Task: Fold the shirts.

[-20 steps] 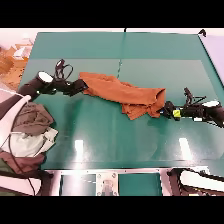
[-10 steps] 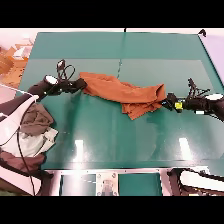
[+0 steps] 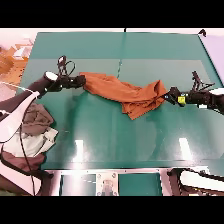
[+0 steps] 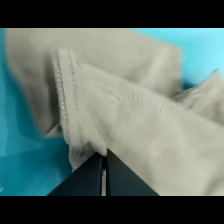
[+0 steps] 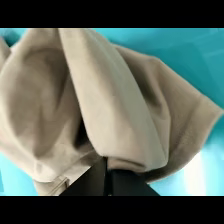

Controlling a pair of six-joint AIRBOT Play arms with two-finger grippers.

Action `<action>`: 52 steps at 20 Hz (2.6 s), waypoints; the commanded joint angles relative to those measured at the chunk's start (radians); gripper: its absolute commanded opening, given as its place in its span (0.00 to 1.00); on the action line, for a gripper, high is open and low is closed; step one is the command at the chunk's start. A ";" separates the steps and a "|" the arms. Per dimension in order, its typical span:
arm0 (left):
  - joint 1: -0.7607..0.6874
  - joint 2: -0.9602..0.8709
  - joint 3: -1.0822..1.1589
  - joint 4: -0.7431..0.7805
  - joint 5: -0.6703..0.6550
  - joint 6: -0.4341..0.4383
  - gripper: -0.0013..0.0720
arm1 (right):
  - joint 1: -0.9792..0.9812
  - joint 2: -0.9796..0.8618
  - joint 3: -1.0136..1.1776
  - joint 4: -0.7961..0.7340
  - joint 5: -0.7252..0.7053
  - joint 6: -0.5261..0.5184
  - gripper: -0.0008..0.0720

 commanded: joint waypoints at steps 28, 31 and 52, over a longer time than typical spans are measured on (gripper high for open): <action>0.000 0.515 0.463 0.745 -0.552 -0.235 0.05 | -0.077 0.578 0.210 -0.183 0.203 0.029 0.03; 0.000 0.257 0.361 0.560 -0.526 -0.183 0.05 | 0.024 0.503 -0.136 -0.183 0.040 0.002 0.03; 0.121 0.132 -0.050 0.459 -0.840 -0.418 0.82 | -0.029 0.112 -0.079 -0.203 -0.034 -0.001 0.03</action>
